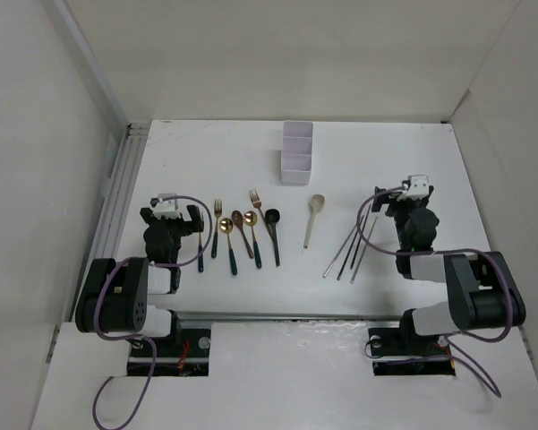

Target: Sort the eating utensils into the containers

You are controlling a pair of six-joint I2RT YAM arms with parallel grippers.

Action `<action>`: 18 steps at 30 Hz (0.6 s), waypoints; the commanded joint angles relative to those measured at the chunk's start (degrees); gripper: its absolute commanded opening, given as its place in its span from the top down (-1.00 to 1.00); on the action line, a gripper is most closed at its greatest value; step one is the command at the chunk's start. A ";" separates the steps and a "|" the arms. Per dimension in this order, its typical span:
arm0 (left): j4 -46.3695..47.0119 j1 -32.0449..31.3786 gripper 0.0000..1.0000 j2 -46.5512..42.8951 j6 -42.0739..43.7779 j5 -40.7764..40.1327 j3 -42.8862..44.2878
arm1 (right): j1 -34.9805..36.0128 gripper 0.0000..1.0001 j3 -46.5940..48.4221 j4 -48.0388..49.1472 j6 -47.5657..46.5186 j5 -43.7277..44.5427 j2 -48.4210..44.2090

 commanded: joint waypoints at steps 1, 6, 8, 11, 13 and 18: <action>12.49 -0.17 -1.00 -1.48 -0.05 -0.48 1.13 | 1.32 -0.98 6.68 -7.54 -0.33 2.62 -4.42; 12.49 -0.69 -1.00 -1.48 0.73 -0.48 1.13 | 3.42 -0.98 30.05 -49.69 -2.24 15.19 -10.77; 15.63 -0.69 -1.00 -2.26 1.35 0.12 0.17 | 6.41 -0.98 41.35 -56.79 -7.24 21.24 -10.77; -7.71 -0.17 -1.00 -13.91 5.55 11.88 5.93 | 11.67 -0.98 50.27 -61.21 -20.59 35.00 -9.72; -28.95 -0.69 -1.00 -19.31 11.00 18.47 19.45 | 13.44 -0.98 53.10 -61.21 -29.72 41.36 -8.58; -49.44 -1.40 -1.00 -13.71 14.71 18.33 39.69 | 12.15 -0.98 66.77 -83.98 -10.82 38.30 -5.59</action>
